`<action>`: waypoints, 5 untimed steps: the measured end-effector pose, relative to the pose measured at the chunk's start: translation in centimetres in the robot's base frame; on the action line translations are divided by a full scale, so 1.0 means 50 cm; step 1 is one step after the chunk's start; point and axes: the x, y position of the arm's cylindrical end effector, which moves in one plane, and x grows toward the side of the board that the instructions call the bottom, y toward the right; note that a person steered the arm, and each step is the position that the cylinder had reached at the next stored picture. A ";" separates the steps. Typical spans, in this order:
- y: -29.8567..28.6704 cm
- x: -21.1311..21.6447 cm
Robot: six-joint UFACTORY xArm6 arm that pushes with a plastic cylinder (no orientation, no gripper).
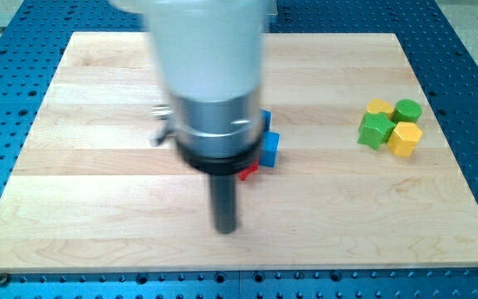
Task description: Separate the red star and cube
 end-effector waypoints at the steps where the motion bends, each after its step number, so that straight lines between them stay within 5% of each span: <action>1: 0.079 -0.001; 5: -0.010 -0.105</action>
